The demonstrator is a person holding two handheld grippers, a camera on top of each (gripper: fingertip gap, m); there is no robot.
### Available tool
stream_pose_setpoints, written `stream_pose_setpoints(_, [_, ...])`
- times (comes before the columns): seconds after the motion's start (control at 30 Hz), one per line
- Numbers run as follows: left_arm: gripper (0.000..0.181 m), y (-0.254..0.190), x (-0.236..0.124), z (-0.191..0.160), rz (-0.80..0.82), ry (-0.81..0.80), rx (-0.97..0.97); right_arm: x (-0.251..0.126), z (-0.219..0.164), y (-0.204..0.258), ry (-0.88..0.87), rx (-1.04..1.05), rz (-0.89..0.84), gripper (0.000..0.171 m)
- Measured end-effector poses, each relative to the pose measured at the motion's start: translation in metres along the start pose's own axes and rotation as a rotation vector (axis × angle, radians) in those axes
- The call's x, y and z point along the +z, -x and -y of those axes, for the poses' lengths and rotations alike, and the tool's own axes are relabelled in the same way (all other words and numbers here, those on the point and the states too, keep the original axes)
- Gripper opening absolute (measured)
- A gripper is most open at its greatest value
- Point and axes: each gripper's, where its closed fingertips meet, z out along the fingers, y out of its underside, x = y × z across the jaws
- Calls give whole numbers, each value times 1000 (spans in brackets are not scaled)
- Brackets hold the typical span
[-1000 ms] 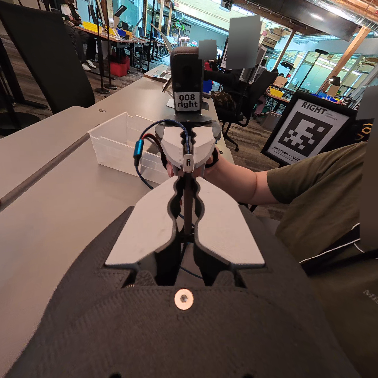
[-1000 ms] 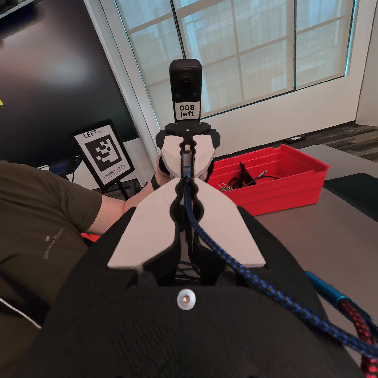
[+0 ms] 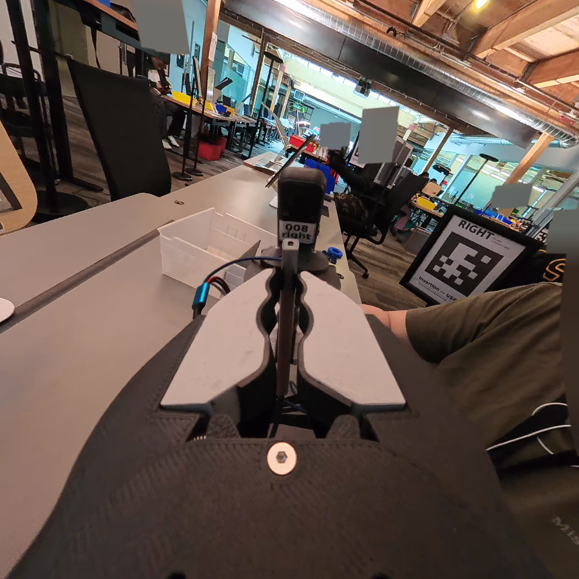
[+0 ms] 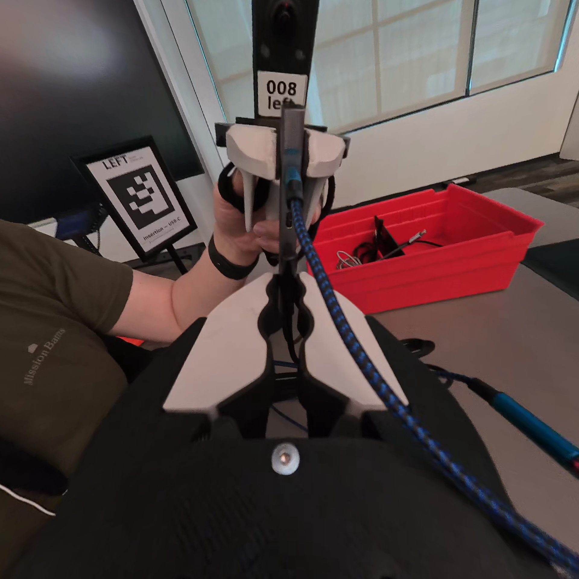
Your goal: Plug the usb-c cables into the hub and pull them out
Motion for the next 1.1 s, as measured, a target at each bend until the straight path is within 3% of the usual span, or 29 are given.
stream_pose_setpoints(0.13, [10, 2, 1, 1, 9, -15, 20, -10, 2, -9, 60, -113, -111, 10])
stream_pose_setpoints(0.27, [40, 22, -7, 1, 150, 5, 60, -29, 20, -16, 34, -160, -207, 10])
stream_pose_setpoints(0.5, [49, 33, -16, -3, 268, 68, 117, -86, 64, -31, -87, -203, -435, 10])
stream_pose_setpoints(0.7, [69, 32, -6, -33, 225, 246, 72, -112, 75, -38, -21, -303, -664, 9])
stream_pose_setpoints(0.8, [75, 13, -5, -38, 125, 278, 57, -120, 81, -40, 13, -337, -754, 9])
stream_pose_setpoints(0.87, [79, 0, -4, -55, 65, 376, 69, -125, 89, -39, 14, -353, -787, 9])
stream_pose_setpoints(1.0, [88, -3, 6, -108, 100, 686, 230, -139, 110, -36, -12, -365, -814, 9])
stream_pose_setpoints(1.1, [102, -4, 27, -136, 87, 789, 266, -153, 121, -37, -39, -366, -846, 9])
